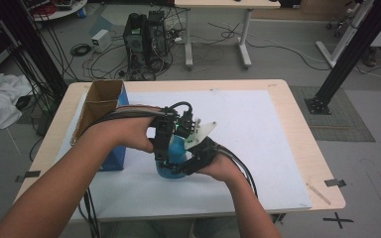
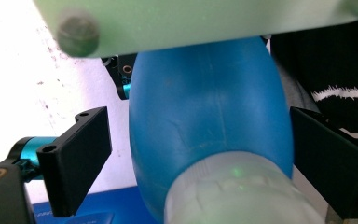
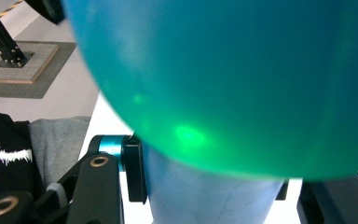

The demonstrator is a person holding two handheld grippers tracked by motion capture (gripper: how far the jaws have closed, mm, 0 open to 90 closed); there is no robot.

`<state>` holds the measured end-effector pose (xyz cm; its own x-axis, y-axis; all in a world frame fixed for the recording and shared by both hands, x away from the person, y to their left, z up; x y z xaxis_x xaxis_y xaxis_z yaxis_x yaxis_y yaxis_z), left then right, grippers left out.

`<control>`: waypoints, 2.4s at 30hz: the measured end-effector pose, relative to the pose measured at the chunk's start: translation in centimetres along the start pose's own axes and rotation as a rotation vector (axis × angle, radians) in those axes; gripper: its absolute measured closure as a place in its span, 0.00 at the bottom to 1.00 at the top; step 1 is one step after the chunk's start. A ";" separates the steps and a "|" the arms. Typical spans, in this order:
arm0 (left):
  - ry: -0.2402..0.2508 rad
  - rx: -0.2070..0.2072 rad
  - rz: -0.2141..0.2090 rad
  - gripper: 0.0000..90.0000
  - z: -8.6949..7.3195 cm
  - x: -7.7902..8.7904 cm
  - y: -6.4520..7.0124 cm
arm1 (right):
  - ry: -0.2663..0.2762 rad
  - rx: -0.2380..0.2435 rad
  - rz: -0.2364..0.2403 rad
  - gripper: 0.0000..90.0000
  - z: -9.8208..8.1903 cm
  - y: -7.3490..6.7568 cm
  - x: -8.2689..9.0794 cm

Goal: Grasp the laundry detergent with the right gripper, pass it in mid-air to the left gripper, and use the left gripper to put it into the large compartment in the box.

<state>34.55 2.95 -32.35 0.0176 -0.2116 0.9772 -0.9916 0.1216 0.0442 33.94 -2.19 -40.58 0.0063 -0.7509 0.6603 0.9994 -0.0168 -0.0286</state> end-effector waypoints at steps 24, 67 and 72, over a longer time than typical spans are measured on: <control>-0.013 -0.004 0.011 0.20 0.3 0.2 0.1 | 0.026 0.015 -0.015 0.51 0.1 0.2 0.3; -0.037 0.018 -0.005 0.41 0.4 0.3 0.2 | 0.031 0.022 -0.017 0.51 0.3 0.4 0.4; -0.035 0.032 -0.004 0.42 0.4 0.3 0.2 | 0.029 0.017 -0.014 0.51 0.2 0.3 0.4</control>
<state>34.35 2.51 -32.17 0.0179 -0.2464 0.9690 -0.9951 0.0896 0.0412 34.27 -2.35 -40.19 -0.0086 -0.7696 0.6385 0.9998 -0.0167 -0.0067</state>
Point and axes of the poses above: each handheld gripper's, and its own axes: x roughly backward along the jaws, z roughly out of its top, y roughly to its right, the point moved 7 cm from there along -x, roughly forward along the jaws, and after that the axes turned 10 degrees about -y, right-handed, at the moved point
